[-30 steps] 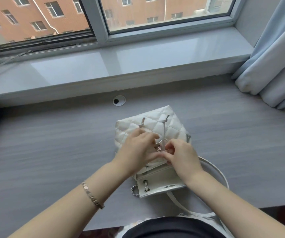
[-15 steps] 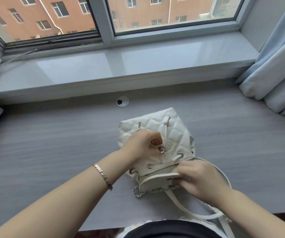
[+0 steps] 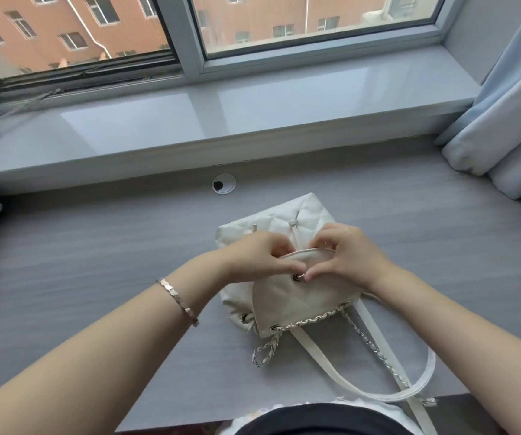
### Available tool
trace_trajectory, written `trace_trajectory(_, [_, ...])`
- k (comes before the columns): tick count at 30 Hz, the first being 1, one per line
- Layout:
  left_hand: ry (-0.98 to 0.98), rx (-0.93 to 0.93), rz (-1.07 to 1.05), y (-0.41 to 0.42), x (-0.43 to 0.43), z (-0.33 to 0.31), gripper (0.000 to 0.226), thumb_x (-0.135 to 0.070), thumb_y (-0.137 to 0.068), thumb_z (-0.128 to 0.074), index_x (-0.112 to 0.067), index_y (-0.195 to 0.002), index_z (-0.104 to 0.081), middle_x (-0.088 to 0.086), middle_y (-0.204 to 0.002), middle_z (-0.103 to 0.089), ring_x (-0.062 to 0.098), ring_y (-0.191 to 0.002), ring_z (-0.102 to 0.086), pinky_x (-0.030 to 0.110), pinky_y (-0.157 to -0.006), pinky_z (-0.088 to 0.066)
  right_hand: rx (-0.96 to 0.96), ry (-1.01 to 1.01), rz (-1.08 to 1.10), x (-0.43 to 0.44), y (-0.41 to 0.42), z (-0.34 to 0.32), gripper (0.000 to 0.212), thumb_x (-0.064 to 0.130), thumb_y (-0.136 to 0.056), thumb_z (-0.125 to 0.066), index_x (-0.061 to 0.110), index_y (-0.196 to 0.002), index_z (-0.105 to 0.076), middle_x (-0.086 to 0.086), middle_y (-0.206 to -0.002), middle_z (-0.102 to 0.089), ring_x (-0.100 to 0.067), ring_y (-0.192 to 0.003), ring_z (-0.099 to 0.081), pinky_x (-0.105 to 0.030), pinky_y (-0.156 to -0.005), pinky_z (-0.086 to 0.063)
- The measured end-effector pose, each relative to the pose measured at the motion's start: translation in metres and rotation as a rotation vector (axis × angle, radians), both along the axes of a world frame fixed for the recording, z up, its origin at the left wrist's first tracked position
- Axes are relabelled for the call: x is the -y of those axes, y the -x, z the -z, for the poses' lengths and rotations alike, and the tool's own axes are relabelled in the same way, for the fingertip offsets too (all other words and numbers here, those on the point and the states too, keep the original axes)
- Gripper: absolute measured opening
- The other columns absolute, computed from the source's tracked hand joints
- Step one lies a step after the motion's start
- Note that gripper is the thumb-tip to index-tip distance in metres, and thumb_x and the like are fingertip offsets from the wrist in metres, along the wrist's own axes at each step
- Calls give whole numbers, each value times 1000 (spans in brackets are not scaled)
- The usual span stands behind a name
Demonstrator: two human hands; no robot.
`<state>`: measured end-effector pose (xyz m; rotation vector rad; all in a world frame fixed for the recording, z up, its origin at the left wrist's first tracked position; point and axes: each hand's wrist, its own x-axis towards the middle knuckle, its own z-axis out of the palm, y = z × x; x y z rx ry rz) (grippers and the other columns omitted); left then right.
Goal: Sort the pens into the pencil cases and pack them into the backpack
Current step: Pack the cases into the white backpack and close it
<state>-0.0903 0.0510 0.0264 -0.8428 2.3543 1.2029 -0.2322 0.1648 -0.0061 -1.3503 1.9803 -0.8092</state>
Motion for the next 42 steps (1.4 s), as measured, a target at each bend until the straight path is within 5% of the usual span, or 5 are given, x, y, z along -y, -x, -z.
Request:
trace_trajectory(8, [332,-55,10,6,-25,10,21,-30,-88,-56,-10,-93,-59,10,-100,-65,27,-94,-57,32,-72,-39,-332,272,147,-24,-16,28,49,63,-54,-62,28,-84,-47,7,-87,-54,-9,-80,-48,-27,-55,-40])
trace_trajectory(13, [307,-95,-38,4,-29,12,18,-30,-90,-55,-12,-92,-60,11,-96,-66,28,-92,-57,32,-69,-36,-439,518,251,-37,-32,44,20,44,-70,-64,25,-76,-63,8,-95,-46,-18,-92,-44,-30,-80,-34])
trace_trajectory(17, [198,-52,-157,7,-27,13,28,-31,-89,-56,-18,-66,-48,2,-78,-57,19,-76,-48,30,-59,-29,-475,614,176,-42,-48,50,15,27,-84,-59,20,-87,-71,6,-93,-57,-18,-89,-51,-30,-78,-35])
trace_trajectory(25, [-3,-29,-312,16,-18,13,22,-24,-86,-62,-19,-65,-56,12,-83,-63,23,-83,-55,30,-71,-41,-364,620,313,-35,-59,51,14,19,-80,-66,6,-77,-73,-8,-78,-66,-18,-84,-53,-27,-82,-44])
trace_trajectory(42, [86,-137,-296,6,-25,25,16,-31,-80,-64,-22,-69,-58,-6,-70,-58,15,-76,-54,31,-70,-43,214,-188,517,-26,-63,-6,32,33,-75,-71,16,-49,-62,3,-56,-66,-12,-57,-59,-25,-60,-44])
